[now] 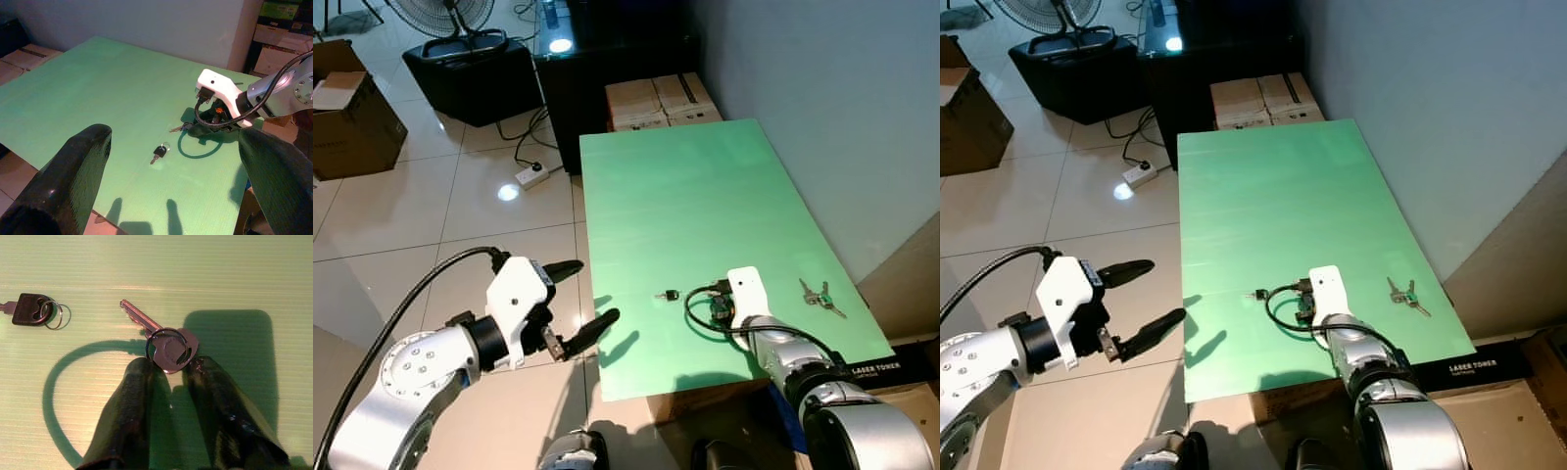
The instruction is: Hang keys on a hook
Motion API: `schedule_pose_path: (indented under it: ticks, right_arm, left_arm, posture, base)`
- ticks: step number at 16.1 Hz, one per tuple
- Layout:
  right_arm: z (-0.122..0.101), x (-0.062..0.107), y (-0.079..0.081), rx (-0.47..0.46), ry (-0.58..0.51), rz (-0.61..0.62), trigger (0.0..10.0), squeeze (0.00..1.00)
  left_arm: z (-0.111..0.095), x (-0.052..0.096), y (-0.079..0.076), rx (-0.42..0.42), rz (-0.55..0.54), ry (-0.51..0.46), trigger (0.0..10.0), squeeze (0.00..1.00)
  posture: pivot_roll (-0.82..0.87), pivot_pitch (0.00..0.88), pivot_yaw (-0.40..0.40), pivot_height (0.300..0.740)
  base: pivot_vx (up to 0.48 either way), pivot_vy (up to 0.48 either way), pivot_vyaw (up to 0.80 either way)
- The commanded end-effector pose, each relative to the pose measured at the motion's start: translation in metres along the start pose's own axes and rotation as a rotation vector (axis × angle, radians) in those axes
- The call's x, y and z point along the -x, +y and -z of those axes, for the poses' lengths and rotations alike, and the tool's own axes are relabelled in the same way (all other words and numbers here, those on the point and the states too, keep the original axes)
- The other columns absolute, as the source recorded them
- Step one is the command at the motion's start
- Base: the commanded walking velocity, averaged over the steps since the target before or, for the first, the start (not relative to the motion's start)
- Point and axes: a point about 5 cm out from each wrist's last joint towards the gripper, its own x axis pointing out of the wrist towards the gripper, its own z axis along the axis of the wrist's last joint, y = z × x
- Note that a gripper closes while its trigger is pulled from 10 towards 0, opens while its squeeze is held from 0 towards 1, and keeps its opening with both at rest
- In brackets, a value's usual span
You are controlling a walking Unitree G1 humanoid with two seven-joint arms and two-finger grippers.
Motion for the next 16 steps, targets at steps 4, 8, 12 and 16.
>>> schedule_pose_path:
  ticks: [4,8,12,16]
  right_arm:
    - [0.003,-0.001,0.008,-0.035,-0.040,0.003,0.0,0.00]
    - [0.004,0.002,0.014,-0.030,-0.163,0.049,0.0,0.00]
    - [0.005,0.008,0.018,-0.007,-0.254,0.059,0.0,0.00]
    - [0.001,0.012,0.018,0.030,-0.305,0.090,7.4,0.00]
  left_arm:
    - [-0.001,0.001,0.002,-0.006,-0.004,0.000,10.0,0.00]
    - [0.000,-0.001,-0.001,-0.001,-0.009,-0.011,10.0,0.00]
    - [0.001,-0.004,-0.004,0.010,-0.013,-0.025,10.0,0.00]
    - [0.003,-0.006,-0.005,0.003,-0.028,-0.030,10.0,0.00]
  posture:
    - [0.16,0.122,0.096,0.740]
    - [0.15,0.108,0.091,0.740]
    - [0.13,0.096,0.080,0.740]
    - [0.12,0.082,0.058,0.740]
  base:
    - [0.000,0.000,0.00]
    - [0.000,0.000,0.00]
    - [0.000,0.000,0.00]
    - [0.000,0.000,0.00]
